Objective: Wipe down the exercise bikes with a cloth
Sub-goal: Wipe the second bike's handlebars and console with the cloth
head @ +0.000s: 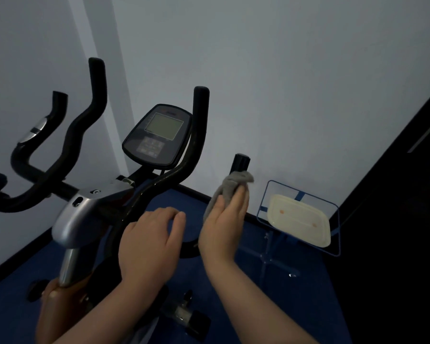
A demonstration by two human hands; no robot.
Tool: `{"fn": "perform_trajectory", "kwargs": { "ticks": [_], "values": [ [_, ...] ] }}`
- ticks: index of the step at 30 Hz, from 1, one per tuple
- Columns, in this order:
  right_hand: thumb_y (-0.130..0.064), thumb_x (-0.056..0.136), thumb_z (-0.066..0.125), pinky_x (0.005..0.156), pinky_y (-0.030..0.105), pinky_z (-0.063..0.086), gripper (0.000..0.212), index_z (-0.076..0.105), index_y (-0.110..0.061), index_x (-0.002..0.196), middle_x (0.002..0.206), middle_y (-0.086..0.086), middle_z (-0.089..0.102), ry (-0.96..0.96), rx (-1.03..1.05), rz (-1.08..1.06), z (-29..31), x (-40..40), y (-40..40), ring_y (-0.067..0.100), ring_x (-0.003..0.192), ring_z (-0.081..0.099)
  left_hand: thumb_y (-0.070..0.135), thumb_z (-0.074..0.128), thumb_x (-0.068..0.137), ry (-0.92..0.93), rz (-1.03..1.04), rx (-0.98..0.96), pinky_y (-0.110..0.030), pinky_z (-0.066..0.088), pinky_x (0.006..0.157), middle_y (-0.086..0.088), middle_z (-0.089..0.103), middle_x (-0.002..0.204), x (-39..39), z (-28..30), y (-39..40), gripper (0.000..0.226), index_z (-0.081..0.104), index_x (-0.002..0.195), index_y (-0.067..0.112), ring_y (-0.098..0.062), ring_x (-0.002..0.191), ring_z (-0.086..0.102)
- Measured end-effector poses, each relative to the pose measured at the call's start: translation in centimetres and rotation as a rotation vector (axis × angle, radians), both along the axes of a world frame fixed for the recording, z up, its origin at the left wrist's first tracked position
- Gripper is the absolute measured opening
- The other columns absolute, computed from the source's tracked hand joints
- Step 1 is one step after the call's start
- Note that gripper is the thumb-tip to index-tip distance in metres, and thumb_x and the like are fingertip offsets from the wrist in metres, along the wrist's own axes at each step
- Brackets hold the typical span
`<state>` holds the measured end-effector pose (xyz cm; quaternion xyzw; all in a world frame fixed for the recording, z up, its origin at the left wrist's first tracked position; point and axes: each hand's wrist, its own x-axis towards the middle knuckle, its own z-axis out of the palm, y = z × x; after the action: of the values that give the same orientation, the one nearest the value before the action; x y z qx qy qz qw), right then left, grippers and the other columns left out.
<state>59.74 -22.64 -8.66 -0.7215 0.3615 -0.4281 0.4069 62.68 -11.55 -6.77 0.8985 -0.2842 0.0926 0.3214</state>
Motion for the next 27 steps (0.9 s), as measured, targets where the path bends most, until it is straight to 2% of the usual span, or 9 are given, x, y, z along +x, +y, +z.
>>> {"fn": "perform_trajectory", "kwargs": {
  "ticks": [2,3,6,10,15,18,21,24,27],
  "values": [
    [-0.021,0.102,0.034,0.117,0.029,0.013,0.051,0.02,-0.021,0.151,0.161,-0.005,0.002,0.178,-0.253,0.068,-0.5,-0.6,0.1,0.011,0.147,0.001,0.044,0.032,0.093,-0.008,0.007,-0.055,-0.033,0.04,0.067,0.015,0.062,0.08,-0.1,0.0,0.2,0.036,0.064,0.086,0.029,-0.008,0.075,0.056],
    [-0.019,0.101,0.036,0.119,0.034,0.007,0.049,0.027,-0.017,0.149,0.161,-0.003,0.003,0.243,-0.361,0.11,-0.5,-1.0,-0.2,0.014,0.147,-0.005,0.043,0.034,0.092,-0.011,0.007,-0.097,-0.033,0.04,0.066,0.015,0.063,0.08,-0.3,0.1,0.3,0.035,0.065,0.086,0.029,-0.006,0.073,0.055],
    [-0.024,0.098,0.034,0.12,0.042,0.003,0.04,0.055,-0.012,0.13,0.152,0.003,0.036,0.369,-0.643,0.263,-0.7,-2.9,-1.1,0.022,0.147,0.011,0.034,0.041,0.092,-0.016,-0.005,-0.241,-0.029,0.041,0.066,0.016,0.062,0.082,-0.6,0.2,0.9,0.026,0.066,0.09,0.025,-0.004,0.072,0.054],
    [-0.037,0.099,0.029,0.12,0.042,0.007,0.046,0.064,-0.01,0.112,0.12,0.005,0.062,0.459,-0.867,0.466,-1.3,-5.1,-1.0,0.028,0.137,0.036,0.024,0.044,0.092,-0.178,-0.1,-0.201,-0.025,0.042,0.076,0.007,0.064,0.093,-0.9,-0.6,3.4,0.022,0.064,0.099,0.016,-0.009,0.084,0.057],
    [-0.039,0.098,0.032,0.115,0.038,0.027,0.047,0.064,-0.009,0.115,0.091,0.002,0.068,0.605,-1.004,0.592,0.1,-4.6,0.6,0.022,0.097,0.061,0.018,0.049,0.087,-0.388,0.075,-0.046,-0.029,0.035,0.091,0.001,0.067,0.109,-1.4,-2.4,5.9,0.021,0.066,0.099,0.017,-0.016,0.102,0.058],
    [-0.05,0.097,0.031,0.116,0.03,0.019,0.054,0.052,-0.015,0.132,0.111,-0.003,0.066,0.704,-1.055,0.792,2.4,-4.4,-2.0,0.016,0.113,0.056,0.017,0.051,0.088,-0.398,0.192,-0.065,-0.033,0.033,0.093,0.001,0.065,0.113,-1.6,-2.9,6.2,0.019,0.066,0.1,0.018,-0.018,0.106,0.057],
    [-0.054,0.096,0.032,0.117,0.038,0.021,0.05,0.061,-0.017,0.11,0.107,-0.004,0.062,0.741,-1.236,0.86,2.8,-4.7,-3.9,0.018,0.116,0.052,0.022,0.047,0.091,-0.323,0.304,-0.14,-0.027,0.028,0.095,0.004,0.063,0.117,-1.8,-3.1,6.2,0.021,0.064,0.104,0.021,-0.015,0.109,0.054],
    [-0.049,0.095,0.036,0.104,0.039,0.04,0.046,0.062,-0.013,0.084,0.077,0.002,0.058,0.765,-1.297,0.752,2.2,-4.4,-2.6,0.022,0.082,0.057,0.026,0.045,0.094,-0.236,0.385,-0.194,-0.019,0.024,0.096,0.007,0.061,0.119,-1.8,-3.2,6.2,0.021,0.061,0.107,0.023,-0.012,0.11,0.053],
    [-0.046,0.092,0.04,0.07,0.034,0.05,0.046,0.058,-0.014,0.065,0.056,0.002,0.055,0.807,-1.304,0.646,1.9,-3.2,-0.3,0.021,0.057,0.055,0.026,0.046,0.093,-0.194,0.429,-0.238,-0.008,0.015,0.102,0.008,0.061,0.12,-1.8,-3.3,6.0,0.021,0.06,0.109,0.023,-0.01,0.111,0.054]
  ]
}}
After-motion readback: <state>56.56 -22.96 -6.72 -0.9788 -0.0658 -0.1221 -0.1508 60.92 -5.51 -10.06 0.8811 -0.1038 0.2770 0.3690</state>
